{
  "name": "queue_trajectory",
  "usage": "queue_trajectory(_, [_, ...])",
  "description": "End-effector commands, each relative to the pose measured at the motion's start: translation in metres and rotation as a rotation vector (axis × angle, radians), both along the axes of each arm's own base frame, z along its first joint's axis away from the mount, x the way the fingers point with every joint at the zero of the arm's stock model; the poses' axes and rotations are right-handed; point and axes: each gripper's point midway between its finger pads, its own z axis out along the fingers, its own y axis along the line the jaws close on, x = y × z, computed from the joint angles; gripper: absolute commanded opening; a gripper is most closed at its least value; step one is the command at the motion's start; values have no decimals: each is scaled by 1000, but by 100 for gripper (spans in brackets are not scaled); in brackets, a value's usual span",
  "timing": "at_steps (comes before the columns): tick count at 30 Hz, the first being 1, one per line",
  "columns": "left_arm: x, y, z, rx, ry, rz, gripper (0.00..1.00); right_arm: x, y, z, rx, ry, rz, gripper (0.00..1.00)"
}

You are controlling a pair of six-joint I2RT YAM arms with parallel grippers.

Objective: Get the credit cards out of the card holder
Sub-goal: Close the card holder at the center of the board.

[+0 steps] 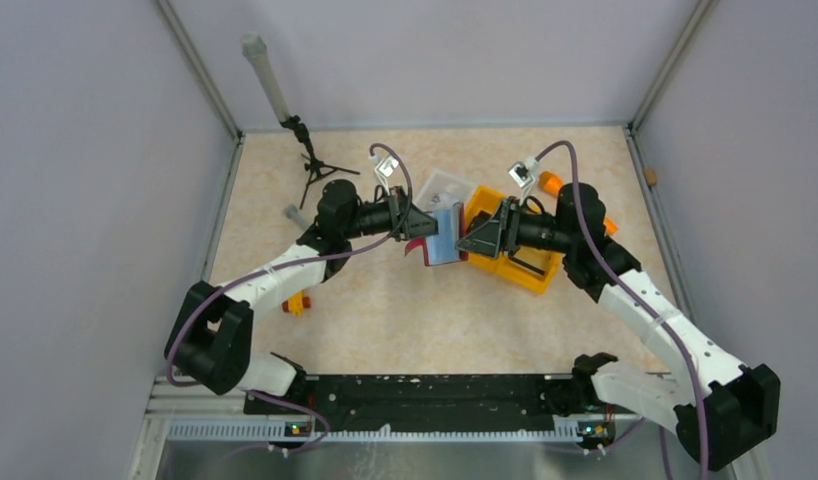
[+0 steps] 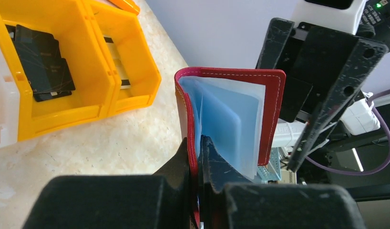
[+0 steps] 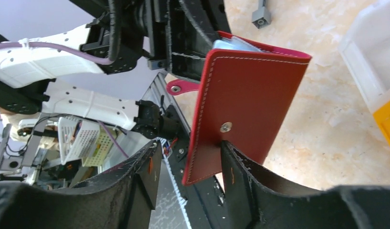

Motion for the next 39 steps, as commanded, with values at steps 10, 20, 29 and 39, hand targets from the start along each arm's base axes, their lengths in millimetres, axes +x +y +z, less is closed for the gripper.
queue_trajectory(10, [-19,9,-21,-26,68,-2,5,-25,20,3,78,-18,148,43])
queue_trajectory(20, [-35,19,-64,-1,177,21,10,-27,53,-63,-75,36,137,25])
queue_trajectory(29, [-31,25,-145,214,295,64,9,-17,28,-88,-191,-8,-33,24])
queue_trajectory(39, [-31,93,-186,783,348,221,43,-14,-1,-107,-323,-21,-135,28])
